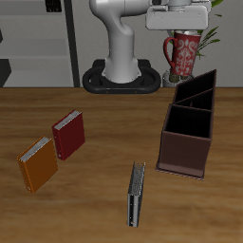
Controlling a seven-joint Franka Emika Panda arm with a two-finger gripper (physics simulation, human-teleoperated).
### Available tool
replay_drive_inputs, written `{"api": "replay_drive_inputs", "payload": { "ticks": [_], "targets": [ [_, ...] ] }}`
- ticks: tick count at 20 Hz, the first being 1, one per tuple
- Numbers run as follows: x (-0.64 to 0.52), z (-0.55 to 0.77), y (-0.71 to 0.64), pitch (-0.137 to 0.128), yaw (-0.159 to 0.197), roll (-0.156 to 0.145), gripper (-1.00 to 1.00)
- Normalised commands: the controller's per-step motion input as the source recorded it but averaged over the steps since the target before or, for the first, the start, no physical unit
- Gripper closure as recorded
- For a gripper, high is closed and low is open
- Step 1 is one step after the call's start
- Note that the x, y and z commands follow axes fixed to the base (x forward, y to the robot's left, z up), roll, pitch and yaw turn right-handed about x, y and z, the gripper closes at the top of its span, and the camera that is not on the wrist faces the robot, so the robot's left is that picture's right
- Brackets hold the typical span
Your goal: Place the red mug into the left desk caddy's left compartment
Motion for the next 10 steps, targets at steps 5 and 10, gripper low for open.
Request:
{"api": "replay_drive_inputs", "payload": {
  "ticks": [5, 10],
  "targets": [
    [0.02, -0.26, 0.33, 0.038, 0.027, 0.03, 1.0],
    [-0.05, -0.19, 0.2, 0.022, 0.013, 0.025, 1.0]
  ]
}}
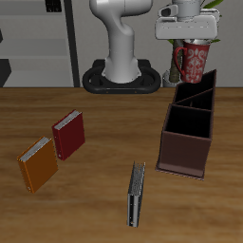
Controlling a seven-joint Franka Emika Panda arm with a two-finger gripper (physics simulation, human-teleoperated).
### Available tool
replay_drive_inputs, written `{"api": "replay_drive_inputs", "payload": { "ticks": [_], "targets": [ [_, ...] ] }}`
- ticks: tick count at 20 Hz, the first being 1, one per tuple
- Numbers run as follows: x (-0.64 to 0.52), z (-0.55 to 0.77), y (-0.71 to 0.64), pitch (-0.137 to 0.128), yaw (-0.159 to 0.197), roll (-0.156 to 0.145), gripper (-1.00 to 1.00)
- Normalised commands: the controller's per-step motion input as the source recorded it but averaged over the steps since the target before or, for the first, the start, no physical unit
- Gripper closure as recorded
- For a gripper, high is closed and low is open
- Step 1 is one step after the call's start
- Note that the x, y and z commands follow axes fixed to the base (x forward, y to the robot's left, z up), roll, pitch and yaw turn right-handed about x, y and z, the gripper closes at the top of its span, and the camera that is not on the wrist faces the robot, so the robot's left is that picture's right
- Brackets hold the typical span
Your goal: Place the red mug into the left desk caddy's left compartment
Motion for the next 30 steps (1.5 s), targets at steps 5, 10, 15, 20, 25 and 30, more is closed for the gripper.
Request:
{"api": "replay_drive_inputs", "payload": {
  "ticks": [5, 10, 15, 20, 25, 30],
  "targets": [
    [-0.04, -0.11, 0.06, 0.005, 0.012, 0.012, 1.0],
    [-0.19, -0.17, 0.1, -0.001, 0.001, 0.034, 1.0],
    [-0.17, -0.16, 0.15, -0.001, 0.011, 0.047, 1.0],
    [0.04, -0.15, -0.01, 0.011, -0.014, -0.015, 1.0],
    [0.05, -0.16, -0.02, 0.023, -0.019, -0.017, 1.0],
    [-0.11, -0.16, 0.04, 0.021, -0.03, 0.016, 1.0]
  ]
}}
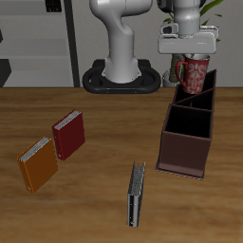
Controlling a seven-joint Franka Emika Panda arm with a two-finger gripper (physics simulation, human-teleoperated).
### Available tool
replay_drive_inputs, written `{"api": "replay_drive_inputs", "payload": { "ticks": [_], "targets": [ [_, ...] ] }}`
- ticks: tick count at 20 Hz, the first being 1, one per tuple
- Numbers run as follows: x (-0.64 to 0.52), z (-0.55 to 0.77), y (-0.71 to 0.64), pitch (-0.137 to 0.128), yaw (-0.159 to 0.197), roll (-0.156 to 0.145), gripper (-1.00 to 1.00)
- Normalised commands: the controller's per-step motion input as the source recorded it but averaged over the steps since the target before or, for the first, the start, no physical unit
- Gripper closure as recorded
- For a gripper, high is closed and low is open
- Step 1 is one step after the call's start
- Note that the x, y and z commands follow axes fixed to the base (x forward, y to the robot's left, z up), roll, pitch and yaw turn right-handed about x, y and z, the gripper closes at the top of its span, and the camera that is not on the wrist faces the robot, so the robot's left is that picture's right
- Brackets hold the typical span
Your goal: Place the red mug into the left desk caddy's left compartment
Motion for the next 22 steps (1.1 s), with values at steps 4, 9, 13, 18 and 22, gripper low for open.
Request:
{"api": "replay_drive_inputs", "payload": {
  "ticks": [4, 9, 13, 18, 22],
  "targets": [
    [-0.22, -0.13, 0.16, 0.03, -0.016, 0.043, 1.0],
    [-0.14, -0.12, 0.08, 0.004, -0.016, 0.033, 1.0],
    [0.08, -0.25, 0.03, 0.063, -0.017, 0.021, 1.0],
    [-0.04, -0.06, 0.07, -0.021, 0.021, 0.03, 1.0],
    [0.16, -0.22, -0.02, 0.038, -0.005, -0.005, 1.0]
  ]
}}
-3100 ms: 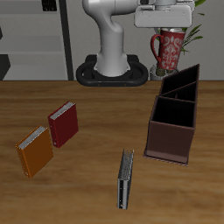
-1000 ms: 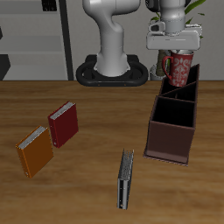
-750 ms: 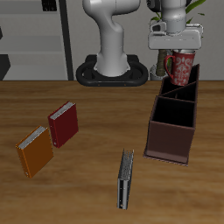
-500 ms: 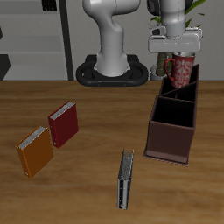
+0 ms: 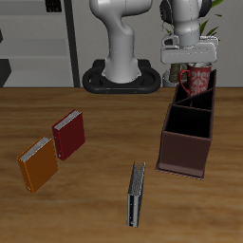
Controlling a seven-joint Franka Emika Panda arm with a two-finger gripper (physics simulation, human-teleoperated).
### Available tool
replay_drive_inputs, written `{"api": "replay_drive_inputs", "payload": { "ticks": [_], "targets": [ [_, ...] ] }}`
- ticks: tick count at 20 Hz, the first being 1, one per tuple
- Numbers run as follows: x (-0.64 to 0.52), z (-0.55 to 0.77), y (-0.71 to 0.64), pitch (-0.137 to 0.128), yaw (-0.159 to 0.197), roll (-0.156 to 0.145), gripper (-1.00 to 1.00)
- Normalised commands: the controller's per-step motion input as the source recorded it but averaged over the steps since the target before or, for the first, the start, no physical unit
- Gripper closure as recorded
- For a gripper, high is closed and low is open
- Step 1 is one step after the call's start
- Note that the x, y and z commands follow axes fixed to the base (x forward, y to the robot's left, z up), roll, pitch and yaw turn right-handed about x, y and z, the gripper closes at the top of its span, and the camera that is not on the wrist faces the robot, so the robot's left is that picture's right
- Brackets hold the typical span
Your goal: Place the red mug into the left desk caddy's left compartment
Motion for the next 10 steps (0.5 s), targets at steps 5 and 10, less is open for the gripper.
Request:
{"api": "replay_drive_inputs", "payload": {
  "ticks": [5, 10],
  "targets": [
    [0.1, -0.42, -0.03, 0.085, -0.02, -0.001, 1.0],
    [0.08, -0.55, 0.04, 0.103, 0.016, 0.001, 1.0]
  ]
}}
